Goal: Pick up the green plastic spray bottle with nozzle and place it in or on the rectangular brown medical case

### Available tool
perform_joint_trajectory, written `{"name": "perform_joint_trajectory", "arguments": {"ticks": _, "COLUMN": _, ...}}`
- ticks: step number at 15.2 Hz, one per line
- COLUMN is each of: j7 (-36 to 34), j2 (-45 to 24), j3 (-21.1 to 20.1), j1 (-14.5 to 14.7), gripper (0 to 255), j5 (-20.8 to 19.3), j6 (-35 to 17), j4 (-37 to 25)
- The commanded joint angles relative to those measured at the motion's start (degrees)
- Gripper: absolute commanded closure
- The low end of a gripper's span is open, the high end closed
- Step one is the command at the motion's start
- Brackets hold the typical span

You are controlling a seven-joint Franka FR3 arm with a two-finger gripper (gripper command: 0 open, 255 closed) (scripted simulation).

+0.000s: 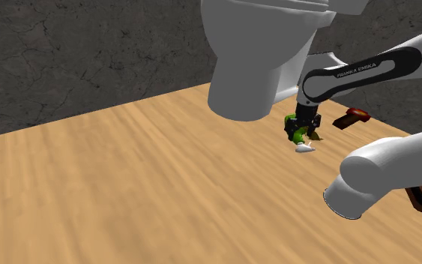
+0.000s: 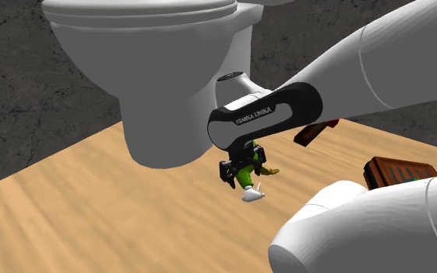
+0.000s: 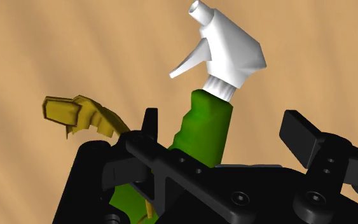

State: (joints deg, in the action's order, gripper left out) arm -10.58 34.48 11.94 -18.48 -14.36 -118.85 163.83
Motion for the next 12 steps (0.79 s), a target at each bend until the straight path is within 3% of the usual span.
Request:
{"name": "perform_joint_trajectory", "arguments": {"ticks": 1, "j7": 0.2, "j2": -1.6, "j3": 0.7, "j1": -0.8, "gripper": 0, "j5": -1.1, "j6": -2.3, "j4": 1.6}}
{"name": "perform_joint_trajectory", "arguments": {"ticks": 10, "j7": 0.3, "j2": -2.5, "j3": 0.5, "j1": -1.5, "gripper": 0, "j5": -1.2, "j6": -4.0, "j4": 2.5}}
{"name": "perform_joint_trajectory", "arguments": {"ticks": 11, "j7": 0.4, "j2": -2.3, "j3": 0.5, "j1": -1.5, "gripper": 255, "j5": -1.2, "j6": -3.8, "j4": 2.5}}
{"name": "perform_joint_trajectory", "arguments": {"ticks": 12, "j7": 0.2, "j2": -2.0, "j3": 0.3, "j1": -1.4, "gripper": 255, "j5": -1.1, "j6": -3.7, "j4": 2.6}}
